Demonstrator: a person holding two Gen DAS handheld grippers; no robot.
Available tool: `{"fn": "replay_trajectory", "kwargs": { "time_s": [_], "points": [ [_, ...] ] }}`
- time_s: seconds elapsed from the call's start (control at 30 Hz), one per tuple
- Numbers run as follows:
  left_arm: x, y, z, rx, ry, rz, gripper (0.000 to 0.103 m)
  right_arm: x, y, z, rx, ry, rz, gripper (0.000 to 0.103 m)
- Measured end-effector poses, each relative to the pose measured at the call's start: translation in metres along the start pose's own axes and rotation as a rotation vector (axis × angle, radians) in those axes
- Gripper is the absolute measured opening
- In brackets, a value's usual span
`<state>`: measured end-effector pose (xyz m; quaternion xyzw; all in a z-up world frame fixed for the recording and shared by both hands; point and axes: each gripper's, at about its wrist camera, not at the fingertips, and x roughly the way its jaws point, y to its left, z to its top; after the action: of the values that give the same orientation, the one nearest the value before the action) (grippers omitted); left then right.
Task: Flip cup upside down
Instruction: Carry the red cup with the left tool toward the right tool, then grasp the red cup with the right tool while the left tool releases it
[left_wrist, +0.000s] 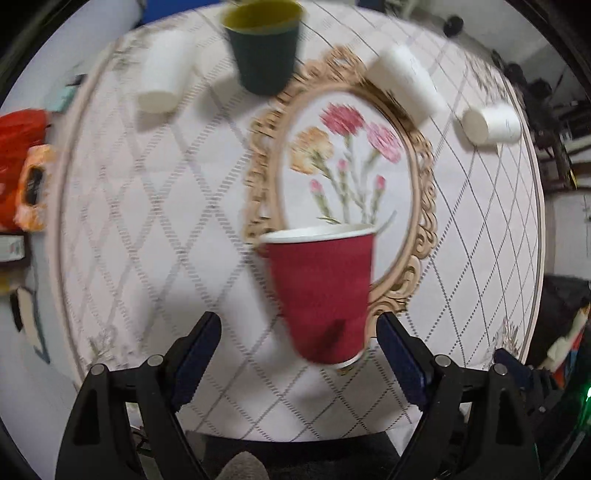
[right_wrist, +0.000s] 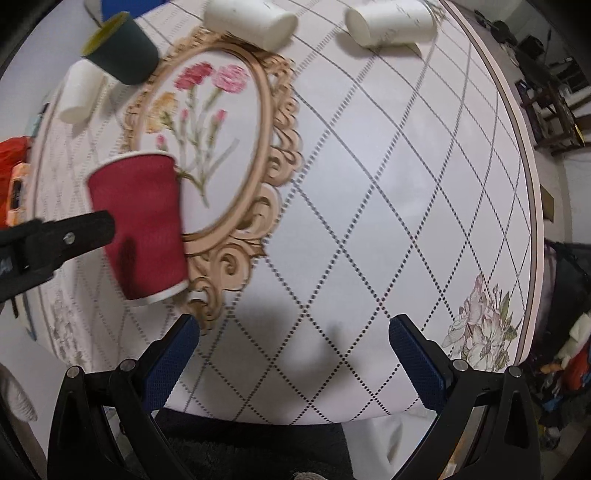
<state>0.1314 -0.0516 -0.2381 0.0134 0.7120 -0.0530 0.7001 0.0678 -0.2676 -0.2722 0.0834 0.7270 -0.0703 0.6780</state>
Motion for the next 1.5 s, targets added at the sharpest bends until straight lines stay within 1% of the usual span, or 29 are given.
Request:
{"fn": "replay_trajectory", "kwargs": {
  "time_s": [0.1,0.13,0.2,0.27,0.3,0.37,0.4,0.43,0.5,0.53,0.57,0.6,0.63,0.7,0.73,0.77,0.8,0.83,0.9,0.93,1.03,1.13,1.2,1.23,1.37,1.5],
  "points": [
    [-0.023,0.023,-0.011,-0.047,-0.047,0.025,0.086,-0.018,0.015,0.001,-0.047,-0.024,0.011,0.103],
    [-0.031,0.037,-0.016,-0.069,-0.068,0.042,0.086,-0.024,0.023,0.001,-0.077,-0.032,0.007,0.103],
    [-0.021,0.047,-0.019,-0.108,-0.093,0.06,0.086,-0.039,0.043,0.001,-0.191,-0.069,-0.038,0.103],
    [-0.019,0.066,-0.025,-0.15,-0.106,0.074,0.086,-0.055,0.075,-0.003,-0.412,-0.136,-0.142,0.103],
    [-0.011,0.075,-0.027,-0.171,-0.11,0.088,0.086,-0.06,0.086,-0.006,-0.49,-0.161,-0.181,0.103],
    [0.004,0.089,-0.029,-0.202,-0.095,0.09,0.086,-0.072,0.117,-0.017,-0.718,-0.235,-0.28,0.103],
    [0.012,0.094,-0.031,-0.217,-0.089,0.086,0.086,-0.075,0.128,-0.022,-0.809,-0.259,-0.327,0.103],
    [0.016,0.102,-0.033,-0.235,-0.087,0.081,0.086,-0.075,0.145,-0.033,-0.959,-0.297,-0.401,0.103],
    [0.026,0.115,-0.037,-0.268,-0.071,0.066,0.086,-0.07,0.164,-0.047,-1.167,-0.319,-0.504,0.103],
    [0.031,0.121,-0.038,-0.283,-0.063,0.054,0.086,-0.061,0.175,-0.06,-1.323,-0.331,-0.582,0.103],
    [0.034,0.126,-0.04,-0.297,-0.054,0.043,0.086,-0.055,0.18,-0.067,-1.42,-0.334,-0.626,0.103],
    [0.039,0.129,-0.042,-0.306,-0.048,0.036,0.086,-0.044,0.185,-0.077,-1.534,-0.323,-0.676,0.103],
    [0.043,0.132,-0.043,-0.313,-0.041,0.03,0.086,-0.036,0.189,-0.082,-1.623,-0.301,-0.707,0.103],
    [0.052,0.137,-0.047,-0.33,-0.027,0.037,0.086,-0.022,0.191,-0.093,-1.77,-0.278,-0.762,0.103],
    [0.056,0.139,-0.049,-0.338,-0.018,0.034,0.086,-0.011,0.188,-0.1,-1.881,-0.266,-0.808,0.103],
    [0.06,0.141,-0.051,-0.349,-0.008,0.031,0.086,-0.004,0.187,-0.103,-1.946,-0.255,-0.837,0.103],
    [0.064,0.142,-0.052,-0.357,0.002,0.031,0.086,0.003,0.184,-0.106,-2.008,-0.243,-0.863,0.103],
    [0.068,0.143,-0.054,-0.364,0.013,0.032,0.086,0.013,0.181,-0.108,-2.098,-0.221,-0.889,0.103],
    [0.075,0.143,-0.057,-0.377,0.025,0.042,0.086,0.025,0.171,-0.112,-2.237,-0.189,-0.918,0.103],
    [0.078,0.143,-0.06,-0.387,0.027,0.057,0.086,0.032,0.168,-0.114,-2.31,-0.184,-0.937,0.103],
    [0.084,0.144,-0.066,-0.425,0.037,0.062,0.086,0.046,0.148,-0.118,-2.534,-0.203,-1.006,0.101],
    [0.091,0.141,-0.071,-0.457,0.053,0.064,0.087,0.06,0.119,-0.114,-2.791,-0.2,-1.073,0.101],
    [0.093,0.138,-0.074,-0.465,0.052,0.073,0.087,0.066,0.106,-0.107,-2.908,-0.186,-1.095,0.101],
    [0.094,0.136,-0.076,-0.471,0.051,0.077,0.086,0.07,0.097,-0.101,-2.99,-0.18,-1.114,0.101],
    [0.099,0.132,-0.084,-0.491,0.053,0.082,0.087,0.08,0.082,-0.083,-3.157,-0.198,-1.148,0.101],
    [0.103,0.142,-0.079,-0.503,0.063,0.081,0.086,0.085,0.082,-0.071,-3.216,-0.199,-1.141,0.096]
  ]
}}
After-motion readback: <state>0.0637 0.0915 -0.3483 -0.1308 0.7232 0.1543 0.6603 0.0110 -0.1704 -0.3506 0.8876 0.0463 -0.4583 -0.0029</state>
